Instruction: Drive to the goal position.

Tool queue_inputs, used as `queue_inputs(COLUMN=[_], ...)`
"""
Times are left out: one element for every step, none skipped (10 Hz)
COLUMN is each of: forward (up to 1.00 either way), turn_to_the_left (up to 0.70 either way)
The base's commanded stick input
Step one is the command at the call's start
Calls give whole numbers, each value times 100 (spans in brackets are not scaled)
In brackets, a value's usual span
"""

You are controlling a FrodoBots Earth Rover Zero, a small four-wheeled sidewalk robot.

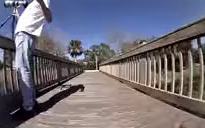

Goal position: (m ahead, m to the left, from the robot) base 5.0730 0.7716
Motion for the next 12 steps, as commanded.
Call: queue_inputs(forward=[70, 70, 70, 70, 70, 70, 70, 70, 70, 70, 70, 70], turn_to_the_left=[2, 3, 4, 6, 14, 20, 10, 5, 4, 13, 7, 2])
